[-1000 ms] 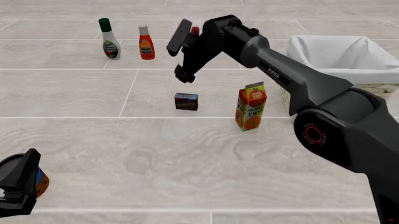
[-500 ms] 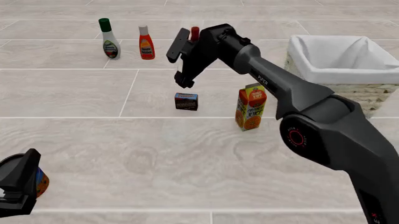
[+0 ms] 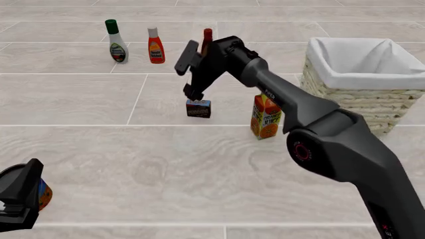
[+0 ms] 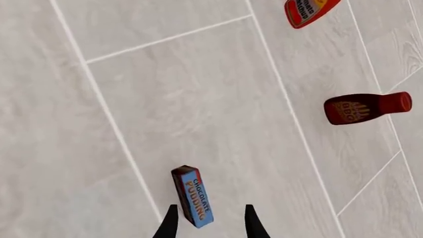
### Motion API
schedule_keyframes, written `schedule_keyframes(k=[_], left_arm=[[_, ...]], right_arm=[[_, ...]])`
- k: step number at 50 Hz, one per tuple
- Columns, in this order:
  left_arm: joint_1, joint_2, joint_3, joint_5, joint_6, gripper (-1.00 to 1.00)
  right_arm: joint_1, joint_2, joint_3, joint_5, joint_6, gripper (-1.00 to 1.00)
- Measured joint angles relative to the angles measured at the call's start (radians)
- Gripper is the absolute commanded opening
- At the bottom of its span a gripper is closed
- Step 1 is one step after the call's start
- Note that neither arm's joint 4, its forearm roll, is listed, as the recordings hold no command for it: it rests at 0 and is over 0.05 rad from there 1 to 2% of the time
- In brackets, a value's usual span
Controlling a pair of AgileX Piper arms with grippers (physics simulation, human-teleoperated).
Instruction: Pick the chocolate pudding and place it in the basket.
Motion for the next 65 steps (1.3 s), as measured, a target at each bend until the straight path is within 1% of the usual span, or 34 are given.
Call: schedule_keyframes(k=[21,35,65], left_arm=[[0.000,0.000,0.000,0.000,0.000,1.00],[0.000,0.000,0.000,0.000,0.000,1.00],[0.000,0.000,0.000,0.000,0.000,1.00]], right_arm=[[0.001,0.075,-0.058,0.011,0.005,1.00],[0.002,0.125,-0.121,0.033,0.015,1.00],[0.003,0.248,-0.311,0.121,0.025,1.00]])
